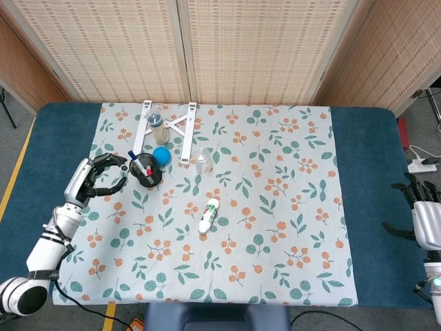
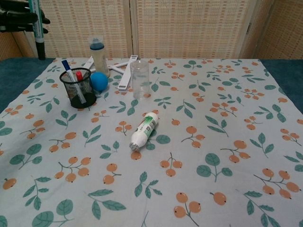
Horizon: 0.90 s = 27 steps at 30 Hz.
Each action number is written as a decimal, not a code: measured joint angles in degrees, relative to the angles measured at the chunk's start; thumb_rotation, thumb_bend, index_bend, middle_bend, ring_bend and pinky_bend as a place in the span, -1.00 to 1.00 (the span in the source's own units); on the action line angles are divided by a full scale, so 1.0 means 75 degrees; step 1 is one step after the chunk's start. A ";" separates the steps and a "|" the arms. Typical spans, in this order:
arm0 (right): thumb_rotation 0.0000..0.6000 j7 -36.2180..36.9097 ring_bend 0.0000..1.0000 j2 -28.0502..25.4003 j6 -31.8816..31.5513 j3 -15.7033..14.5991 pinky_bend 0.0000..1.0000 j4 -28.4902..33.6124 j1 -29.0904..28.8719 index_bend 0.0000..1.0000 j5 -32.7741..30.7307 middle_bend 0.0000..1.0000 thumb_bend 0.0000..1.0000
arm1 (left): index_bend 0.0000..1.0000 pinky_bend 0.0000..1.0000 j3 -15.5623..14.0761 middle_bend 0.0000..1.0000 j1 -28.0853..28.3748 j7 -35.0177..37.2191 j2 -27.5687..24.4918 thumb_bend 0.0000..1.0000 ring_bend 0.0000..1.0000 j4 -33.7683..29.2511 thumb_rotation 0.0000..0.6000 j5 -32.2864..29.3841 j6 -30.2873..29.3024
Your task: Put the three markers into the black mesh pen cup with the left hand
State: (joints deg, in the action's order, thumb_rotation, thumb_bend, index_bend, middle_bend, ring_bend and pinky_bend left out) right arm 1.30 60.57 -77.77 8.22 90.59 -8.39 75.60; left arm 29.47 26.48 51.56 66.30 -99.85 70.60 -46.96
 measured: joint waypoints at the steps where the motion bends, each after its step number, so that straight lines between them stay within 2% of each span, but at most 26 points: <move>1: 1.00 0.0003 -0.62 0.0002 0.0006 0.0004 -0.81 -0.0007 0.0000 -0.48 -0.0016 -0.86 -0.95 | 0.15 -0.49 0.0074 0.19 0.0170 0.0532 -0.0021 -0.30 -0.44 0.0192 1.00 0.0088 0.0294; 6: 1.00 0.0042 -0.62 -0.0002 0.0084 0.0015 -0.81 -0.0046 -0.0014 -0.48 -0.0077 -0.86 -0.95 | 0.17 -0.49 0.0148 0.22 0.0897 0.1800 0.0247 -0.30 -0.42 0.1468 1.00 0.0443 0.1040; 11: 1.00 0.0051 -0.62 0.0004 0.0133 0.0046 -0.81 -0.0099 -0.0025 -0.48 -0.0181 -0.86 -0.95 | 0.17 -0.51 -0.0008 0.22 0.1562 0.2669 0.0820 -0.30 -0.42 0.2977 1.00 0.0845 0.1445; 18: 1.00 -0.0041 -0.62 0.0033 0.0168 0.0079 -0.81 -0.0114 -0.0040 -0.48 -0.0280 -0.86 -0.95 | 0.18 -0.52 -0.0610 0.23 0.2200 0.4412 0.1694 -0.30 -0.44 0.4816 1.00 0.1591 0.1460; 27: 1.00 -0.0071 -0.62 0.0004 0.0077 0.0113 -0.81 -0.0061 0.0004 -0.48 -0.0321 -0.86 -0.95 | 0.17 -0.52 -0.1519 0.22 0.2793 0.6120 0.2385 -0.30 -0.46 0.6549 1.00 0.2259 0.1188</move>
State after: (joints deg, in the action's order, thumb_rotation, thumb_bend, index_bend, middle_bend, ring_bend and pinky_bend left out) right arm 0.77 60.61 -77.20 9.07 90.13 -8.36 73.20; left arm 18.08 47.43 97.45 84.19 -50.73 87.54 -38.05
